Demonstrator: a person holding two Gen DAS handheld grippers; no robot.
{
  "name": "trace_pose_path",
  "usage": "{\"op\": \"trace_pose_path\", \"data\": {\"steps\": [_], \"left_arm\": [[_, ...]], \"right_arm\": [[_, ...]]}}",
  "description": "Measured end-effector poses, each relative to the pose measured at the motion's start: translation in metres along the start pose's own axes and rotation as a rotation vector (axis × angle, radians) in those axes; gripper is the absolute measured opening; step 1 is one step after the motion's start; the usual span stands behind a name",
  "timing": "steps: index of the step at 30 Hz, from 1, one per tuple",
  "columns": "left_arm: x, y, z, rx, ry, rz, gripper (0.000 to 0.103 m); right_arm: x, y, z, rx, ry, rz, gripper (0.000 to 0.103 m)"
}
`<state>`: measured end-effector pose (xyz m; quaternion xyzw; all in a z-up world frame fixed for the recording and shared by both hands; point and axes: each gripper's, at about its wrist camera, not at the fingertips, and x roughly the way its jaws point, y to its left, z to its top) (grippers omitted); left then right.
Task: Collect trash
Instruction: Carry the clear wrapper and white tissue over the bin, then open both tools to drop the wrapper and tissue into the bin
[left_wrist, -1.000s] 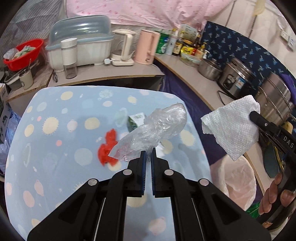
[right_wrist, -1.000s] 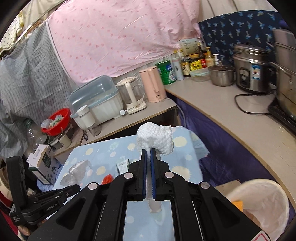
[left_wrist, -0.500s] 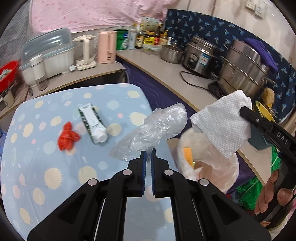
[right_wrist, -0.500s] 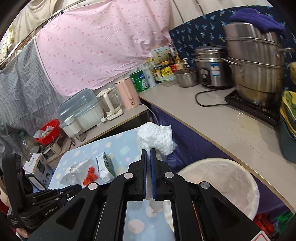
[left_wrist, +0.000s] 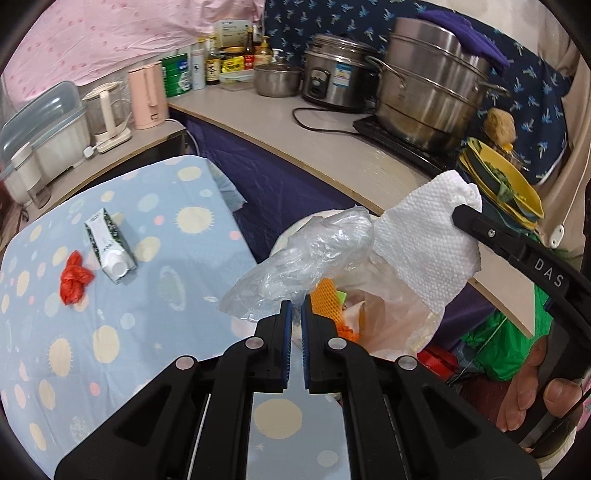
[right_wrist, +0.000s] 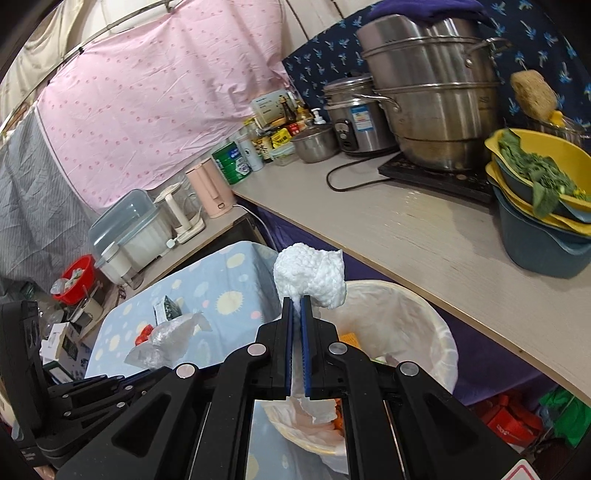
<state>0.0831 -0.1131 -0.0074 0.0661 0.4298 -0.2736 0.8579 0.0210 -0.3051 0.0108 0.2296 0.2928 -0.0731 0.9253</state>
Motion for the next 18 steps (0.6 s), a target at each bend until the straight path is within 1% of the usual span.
{"op": "trace_pose_path", "data": {"steps": [9, 18], "left_arm": [[0.025, -0.032, 0.000, 0.048, 0.046, -0.006, 0.004], [0.040, -0.047, -0.001, 0.076, 0.077, -0.001, 0.005]], "right_arm": [[0.005, -0.030, -0.011, 0.055, 0.021, -0.011, 0.005], [0.010, -0.045, -0.013, 0.087, 0.033, -0.014, 0.005]]}}
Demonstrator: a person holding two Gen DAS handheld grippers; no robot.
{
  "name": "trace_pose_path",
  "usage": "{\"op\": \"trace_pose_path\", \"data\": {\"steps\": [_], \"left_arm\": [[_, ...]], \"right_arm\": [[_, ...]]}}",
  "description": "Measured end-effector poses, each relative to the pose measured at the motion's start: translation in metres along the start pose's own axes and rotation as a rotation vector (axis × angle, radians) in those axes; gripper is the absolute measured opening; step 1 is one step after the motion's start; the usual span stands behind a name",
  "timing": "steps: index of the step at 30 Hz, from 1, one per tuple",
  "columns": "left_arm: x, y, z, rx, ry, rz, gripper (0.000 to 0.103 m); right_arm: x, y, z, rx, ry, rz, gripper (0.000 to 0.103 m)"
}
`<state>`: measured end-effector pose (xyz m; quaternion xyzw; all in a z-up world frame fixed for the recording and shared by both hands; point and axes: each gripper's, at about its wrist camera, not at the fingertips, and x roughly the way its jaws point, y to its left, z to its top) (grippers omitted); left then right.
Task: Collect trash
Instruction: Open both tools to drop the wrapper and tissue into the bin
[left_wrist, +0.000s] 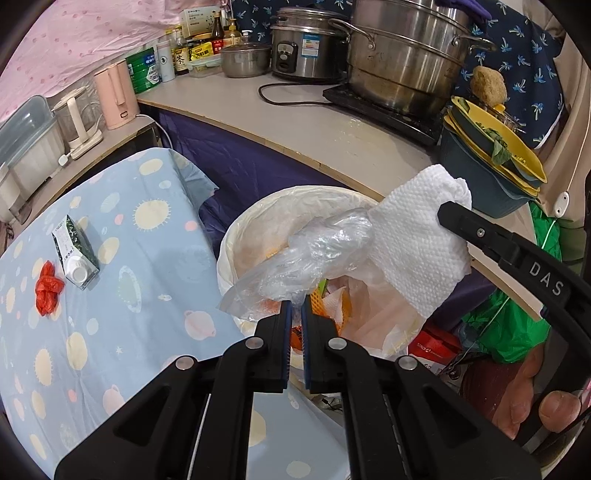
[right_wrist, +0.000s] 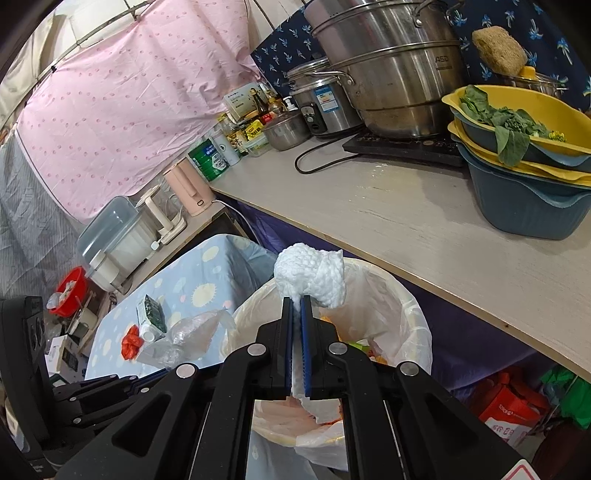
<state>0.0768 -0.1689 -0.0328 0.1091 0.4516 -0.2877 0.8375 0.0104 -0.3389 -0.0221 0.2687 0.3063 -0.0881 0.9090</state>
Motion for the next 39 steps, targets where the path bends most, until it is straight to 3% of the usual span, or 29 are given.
{"op": "trace_pose_path", "data": {"steps": [10, 17, 19, 21, 23, 26, 39], "left_arm": [[0.009, -0.005, 0.003, 0.005, 0.018, 0.006, 0.005], [0.014, -0.005, 0.004, 0.000, 0.029, 0.014, 0.006], [0.016, -0.005, 0.004, -0.001, 0.032, 0.018, 0.006], [0.016, -0.005, 0.004, 0.000, 0.030, 0.025, 0.016], [0.015, -0.005, 0.004, -0.001, 0.019, 0.031, 0.038], [0.011, -0.006, 0.004, 0.002, -0.001, 0.045, 0.054], [0.006, 0.001, 0.005, -0.018, -0.007, 0.053, 0.056]], "right_arm": [[0.003, -0.005, 0.001, 0.006, 0.005, 0.000, 0.006], [0.003, -0.007, 0.000, 0.013, -0.003, -0.010, 0.012], [0.003, -0.008, -0.001, 0.018, -0.006, -0.013, 0.020], [0.002, -0.009, -0.001, 0.022, -0.015, -0.017, 0.032], [0.000, -0.010, 0.000, 0.025, -0.020, -0.018, 0.035], [-0.001, -0.009, 0.000, 0.025, -0.024, -0.019, 0.036], [0.000, -0.002, 0.002, 0.017, -0.027, -0.012, 0.044]]}}
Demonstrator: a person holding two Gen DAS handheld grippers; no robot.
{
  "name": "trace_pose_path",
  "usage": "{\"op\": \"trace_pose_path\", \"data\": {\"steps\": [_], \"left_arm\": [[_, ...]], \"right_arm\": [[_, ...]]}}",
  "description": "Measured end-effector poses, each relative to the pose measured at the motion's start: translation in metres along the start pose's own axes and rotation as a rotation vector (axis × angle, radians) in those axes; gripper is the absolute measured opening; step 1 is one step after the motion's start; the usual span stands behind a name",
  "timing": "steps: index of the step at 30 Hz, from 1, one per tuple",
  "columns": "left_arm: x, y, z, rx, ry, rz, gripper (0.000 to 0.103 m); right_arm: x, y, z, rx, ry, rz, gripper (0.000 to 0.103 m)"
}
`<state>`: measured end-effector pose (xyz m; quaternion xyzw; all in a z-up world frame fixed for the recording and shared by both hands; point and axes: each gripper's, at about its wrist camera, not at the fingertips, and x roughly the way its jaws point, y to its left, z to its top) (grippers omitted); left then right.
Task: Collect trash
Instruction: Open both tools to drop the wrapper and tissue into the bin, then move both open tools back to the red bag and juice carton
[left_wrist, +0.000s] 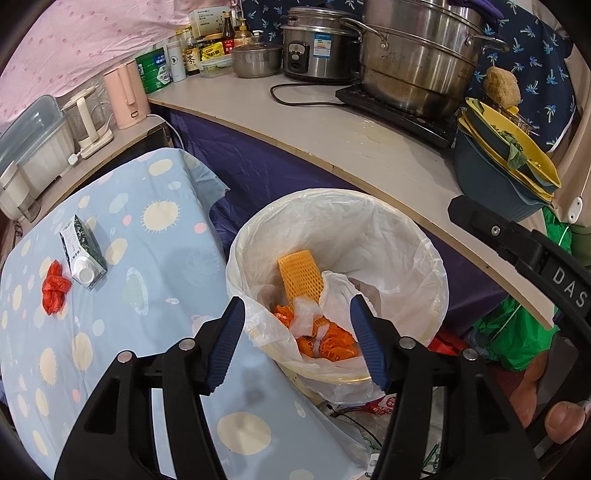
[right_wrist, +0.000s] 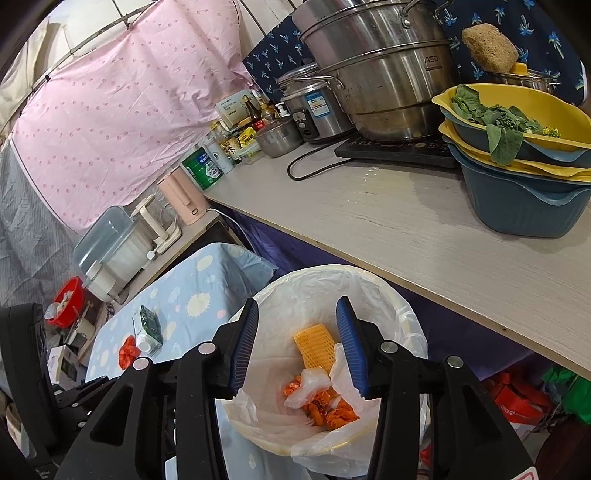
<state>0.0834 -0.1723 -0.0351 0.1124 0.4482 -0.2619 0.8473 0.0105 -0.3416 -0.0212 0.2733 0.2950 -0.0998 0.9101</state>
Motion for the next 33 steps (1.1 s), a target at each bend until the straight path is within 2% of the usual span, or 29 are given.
{"op": "trace_pose_path", "data": {"steps": [10, 14, 20, 27, 29, 33], "left_arm": [[-0.007, 0.015, -0.002, -0.031, -0.009, 0.001, 0.057], [-0.011, 0.033, -0.005, -0.067, -0.015, 0.013, 0.065], [-0.019, 0.074, -0.012, -0.146, -0.028, 0.045, 0.075], [-0.025, 0.136, -0.023, -0.254, -0.035, 0.089, 0.078], [-0.026, 0.153, -0.026, -0.278, -0.036, 0.103, 0.083], [-0.028, 0.188, -0.034, -0.323, -0.039, 0.134, 0.085]], "right_arm": [[0.002, 0.016, 0.000, -0.026, 0.005, 0.006, 0.050], [0.004, 0.030, -0.003, -0.043, 0.009, 0.014, 0.058], [0.019, 0.065, -0.013, -0.090, 0.040, 0.035, 0.065], [0.047, 0.119, -0.029, -0.157, 0.094, 0.081, 0.071], [0.056, 0.138, -0.036, -0.175, 0.112, 0.095, 0.072], [0.075, 0.171, -0.048, -0.212, 0.146, 0.117, 0.075]]}}
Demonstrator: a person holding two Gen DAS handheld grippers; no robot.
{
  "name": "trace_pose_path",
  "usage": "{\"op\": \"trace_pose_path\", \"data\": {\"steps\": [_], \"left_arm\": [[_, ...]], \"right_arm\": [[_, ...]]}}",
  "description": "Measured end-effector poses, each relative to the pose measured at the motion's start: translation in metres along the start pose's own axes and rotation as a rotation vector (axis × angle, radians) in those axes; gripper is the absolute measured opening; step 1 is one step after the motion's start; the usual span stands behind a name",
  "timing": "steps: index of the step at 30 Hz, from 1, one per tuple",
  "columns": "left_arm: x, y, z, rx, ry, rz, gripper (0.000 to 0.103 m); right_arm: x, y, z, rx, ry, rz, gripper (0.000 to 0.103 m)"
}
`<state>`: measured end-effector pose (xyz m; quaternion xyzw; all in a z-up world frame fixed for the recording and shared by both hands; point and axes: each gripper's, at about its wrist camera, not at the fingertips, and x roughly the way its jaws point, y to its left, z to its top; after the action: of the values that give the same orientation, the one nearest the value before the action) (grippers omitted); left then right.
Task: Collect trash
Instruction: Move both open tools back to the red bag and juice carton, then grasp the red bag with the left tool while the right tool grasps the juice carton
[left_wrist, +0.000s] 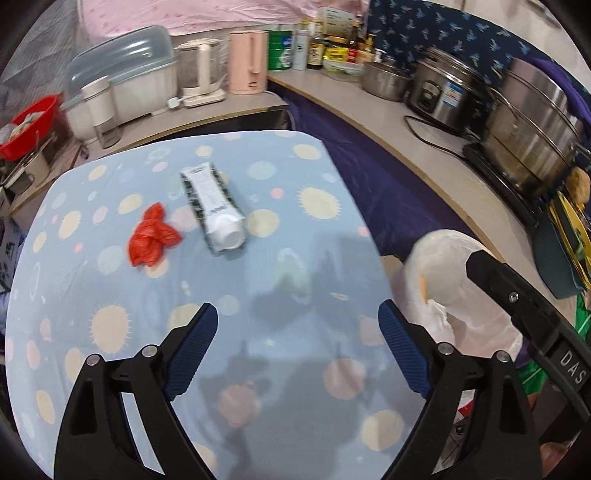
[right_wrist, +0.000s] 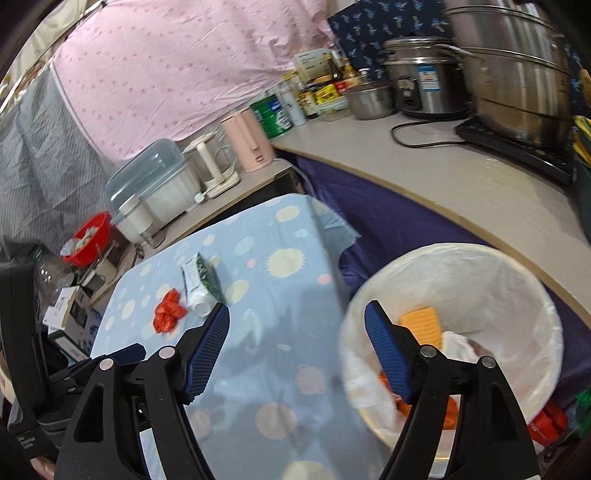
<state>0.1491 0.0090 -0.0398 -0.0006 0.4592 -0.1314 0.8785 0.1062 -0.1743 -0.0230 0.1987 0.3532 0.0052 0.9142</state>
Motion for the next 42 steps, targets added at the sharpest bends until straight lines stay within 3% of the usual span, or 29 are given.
{"op": "trace_pose_path", "data": {"steps": [11, 19, 27, 37, 42], "left_arm": [[0.023, 0.109, 0.010, -0.173, 0.032, 0.067, 0.087], [0.053, 0.161, 0.020, -0.238, 0.052, 0.107, 0.088], [0.087, 0.188, 0.025, -0.250, 0.083, 0.120, 0.088], [0.116, 0.192, 0.033, -0.227, 0.104, 0.103, 0.088], [0.125, 0.189, 0.035, -0.184, 0.096, 0.128, 0.087]], "right_arm": [[0.078, 0.082, 0.002, -0.111, 0.097, 0.044, 0.081], [0.147, 0.123, 0.005, -0.163, 0.167, 0.061, 0.081], [0.203, 0.144, 0.005, -0.199, 0.224, 0.056, 0.081], [0.238, 0.142, 0.002, -0.195, 0.260, 0.044, 0.080], [0.246, 0.140, -0.001, -0.192, 0.273, 0.039, 0.065]]}}
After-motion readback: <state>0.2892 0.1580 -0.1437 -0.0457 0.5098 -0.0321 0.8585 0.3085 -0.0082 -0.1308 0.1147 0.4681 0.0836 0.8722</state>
